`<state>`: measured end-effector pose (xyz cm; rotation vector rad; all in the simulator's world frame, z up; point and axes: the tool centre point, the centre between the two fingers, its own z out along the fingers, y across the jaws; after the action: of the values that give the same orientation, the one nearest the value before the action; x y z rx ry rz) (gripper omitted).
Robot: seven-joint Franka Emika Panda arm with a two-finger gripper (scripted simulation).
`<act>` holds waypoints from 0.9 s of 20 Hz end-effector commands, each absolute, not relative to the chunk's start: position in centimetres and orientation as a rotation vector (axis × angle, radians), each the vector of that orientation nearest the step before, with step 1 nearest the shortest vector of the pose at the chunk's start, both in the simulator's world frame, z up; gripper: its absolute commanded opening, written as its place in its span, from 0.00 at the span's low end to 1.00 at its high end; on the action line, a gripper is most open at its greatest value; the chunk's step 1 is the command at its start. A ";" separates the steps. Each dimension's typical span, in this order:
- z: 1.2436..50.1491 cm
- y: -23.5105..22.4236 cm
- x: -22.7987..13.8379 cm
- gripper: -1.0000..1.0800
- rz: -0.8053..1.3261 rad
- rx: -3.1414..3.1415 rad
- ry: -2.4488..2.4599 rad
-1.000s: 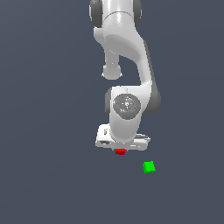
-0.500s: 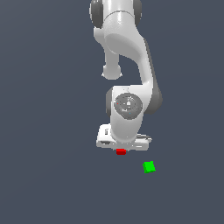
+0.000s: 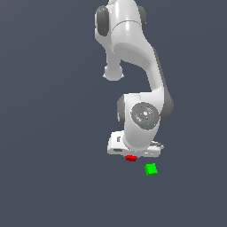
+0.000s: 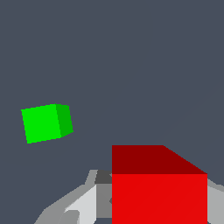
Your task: Stack the red cube on top of the green cube.
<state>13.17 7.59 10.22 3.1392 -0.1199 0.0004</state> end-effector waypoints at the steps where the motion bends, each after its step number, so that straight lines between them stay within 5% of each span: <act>1: 9.7 8.9 13.6 0.00 0.001 3.139 -0.119; 18: 6.6 16.0 16.4 0.00 0.000 3.139 -0.120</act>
<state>16.23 15.59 6.73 3.1394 -0.1192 -0.0015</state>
